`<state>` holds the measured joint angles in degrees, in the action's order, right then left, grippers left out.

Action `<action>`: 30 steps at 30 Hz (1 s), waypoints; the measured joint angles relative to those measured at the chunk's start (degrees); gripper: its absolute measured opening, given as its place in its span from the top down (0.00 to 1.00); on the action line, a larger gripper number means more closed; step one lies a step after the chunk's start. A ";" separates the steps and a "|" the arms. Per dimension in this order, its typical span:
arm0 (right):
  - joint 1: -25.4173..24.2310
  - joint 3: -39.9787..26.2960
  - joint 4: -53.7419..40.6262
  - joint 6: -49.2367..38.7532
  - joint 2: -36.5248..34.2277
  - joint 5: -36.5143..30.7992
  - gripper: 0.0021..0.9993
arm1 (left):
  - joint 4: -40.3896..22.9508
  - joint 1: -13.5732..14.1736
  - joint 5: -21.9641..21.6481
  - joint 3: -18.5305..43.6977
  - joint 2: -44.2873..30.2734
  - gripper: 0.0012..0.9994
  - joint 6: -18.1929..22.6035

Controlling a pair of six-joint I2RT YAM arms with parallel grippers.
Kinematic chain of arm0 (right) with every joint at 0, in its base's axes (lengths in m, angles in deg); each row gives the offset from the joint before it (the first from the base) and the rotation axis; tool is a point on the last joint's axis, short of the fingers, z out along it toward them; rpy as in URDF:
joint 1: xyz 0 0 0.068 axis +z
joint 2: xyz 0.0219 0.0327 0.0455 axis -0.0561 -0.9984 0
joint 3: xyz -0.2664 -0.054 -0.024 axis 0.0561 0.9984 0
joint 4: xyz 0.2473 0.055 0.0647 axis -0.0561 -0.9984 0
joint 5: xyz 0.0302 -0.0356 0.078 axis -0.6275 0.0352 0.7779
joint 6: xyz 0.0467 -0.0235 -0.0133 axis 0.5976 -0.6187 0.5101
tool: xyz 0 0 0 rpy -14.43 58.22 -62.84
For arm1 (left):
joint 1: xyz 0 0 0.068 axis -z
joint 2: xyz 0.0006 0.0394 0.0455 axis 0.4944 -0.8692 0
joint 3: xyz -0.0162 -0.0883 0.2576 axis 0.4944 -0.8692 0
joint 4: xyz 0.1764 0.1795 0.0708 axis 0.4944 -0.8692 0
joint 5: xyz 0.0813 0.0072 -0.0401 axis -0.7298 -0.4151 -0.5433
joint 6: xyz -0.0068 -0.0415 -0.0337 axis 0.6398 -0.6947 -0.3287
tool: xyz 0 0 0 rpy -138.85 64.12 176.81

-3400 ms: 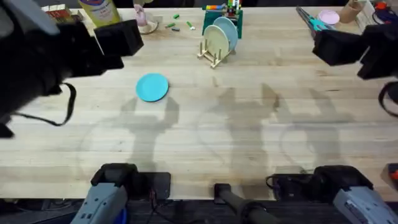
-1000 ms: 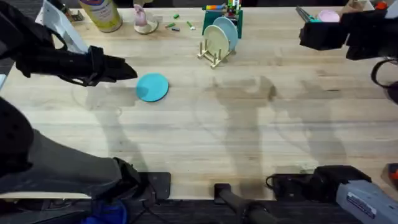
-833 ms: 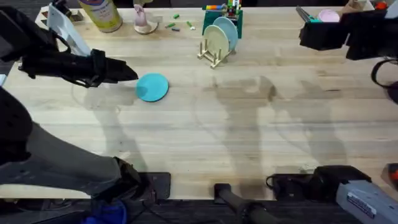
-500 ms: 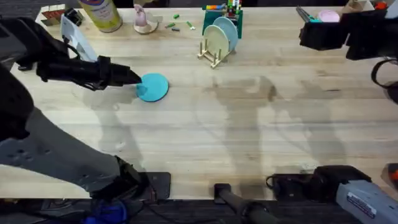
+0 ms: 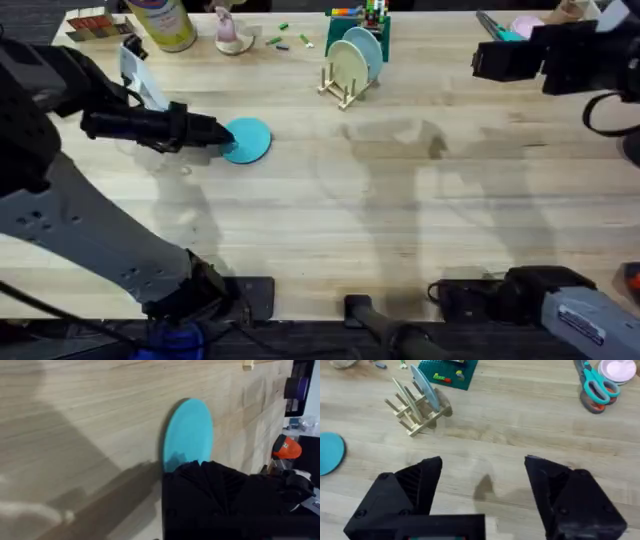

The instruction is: Pick up the plates from the table one by one and place each into a slot on the dish rack.

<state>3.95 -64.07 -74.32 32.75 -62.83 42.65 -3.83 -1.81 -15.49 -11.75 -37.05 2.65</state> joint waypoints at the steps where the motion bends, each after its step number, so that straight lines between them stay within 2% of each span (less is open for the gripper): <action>1: 0.00 0.00 0.01 0.00 -0.01 0.01 0.00 | 0.26 0.00 -0.02 0.01 -0.73 0.96 0.09; 12: 0.00 0.00 0.02 -0.02 0.01 0.01 0.00 | 1.30 -0.13 4.42 1.06 -5.59 0.96 0.07; 20: 0.74 0.00 0.02 -0.22 -0.01 -0.01 0.00 | 1.19 -0.26 4.74 1.07 -5.75 0.96 0.07; 23: 4.23 0.00 0.07 -0.22 0.01 -0.01 0.00 | 1.17 -0.26 4.74 1.08 -5.76 0.96 0.07; 30: 17.28 0.00 3.67 4.15 0.00 -0.23 0.00 | 1.18 -0.26 4.73 1.08 -5.75 0.96 0.07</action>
<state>21.23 -64.07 -70.66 36.90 -62.83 42.42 -2.65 -2.07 -10.76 -10.67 -42.79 2.72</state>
